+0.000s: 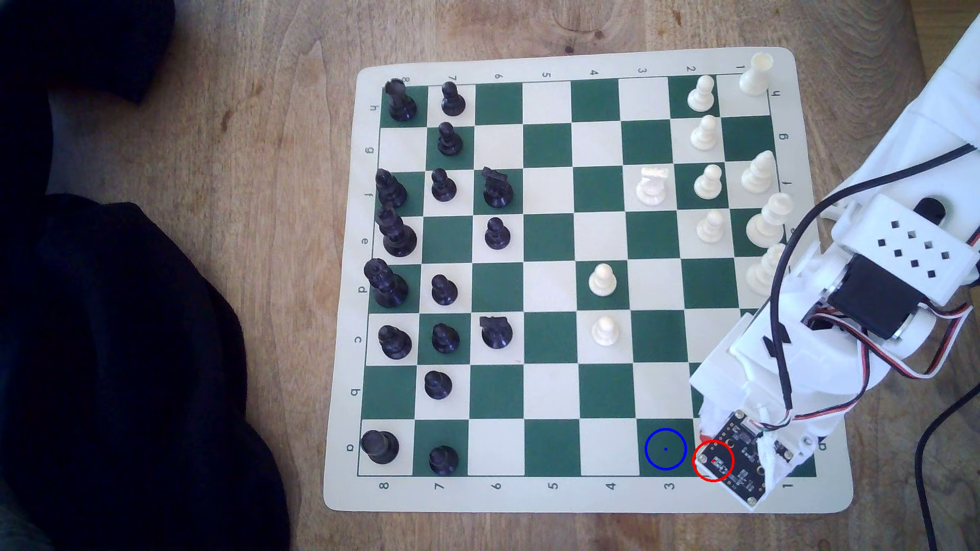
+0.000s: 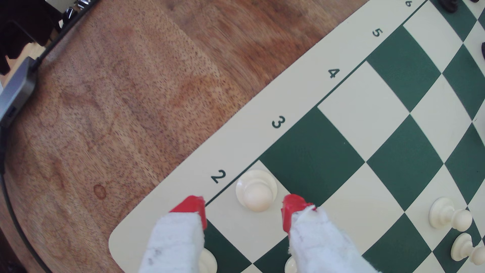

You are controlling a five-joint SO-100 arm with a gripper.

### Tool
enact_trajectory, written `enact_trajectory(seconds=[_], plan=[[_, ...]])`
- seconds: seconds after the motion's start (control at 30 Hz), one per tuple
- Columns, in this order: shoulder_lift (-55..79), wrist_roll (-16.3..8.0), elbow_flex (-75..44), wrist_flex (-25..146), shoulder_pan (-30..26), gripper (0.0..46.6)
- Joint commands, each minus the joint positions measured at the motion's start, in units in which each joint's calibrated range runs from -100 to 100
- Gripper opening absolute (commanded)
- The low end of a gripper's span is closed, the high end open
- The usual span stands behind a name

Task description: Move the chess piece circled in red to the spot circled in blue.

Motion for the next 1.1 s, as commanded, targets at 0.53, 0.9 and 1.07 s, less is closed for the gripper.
enact_trajectory(seconds=[0.53, 0.9, 1.07], plan=[[6.1, -0.4, -5.9, -3.8, 0.8, 12.6], [8.9, -0.8, -8.2, -3.4, -0.5, 12.2], [9.4, -0.8, -8.2, -3.4, -0.2, 12.1]])
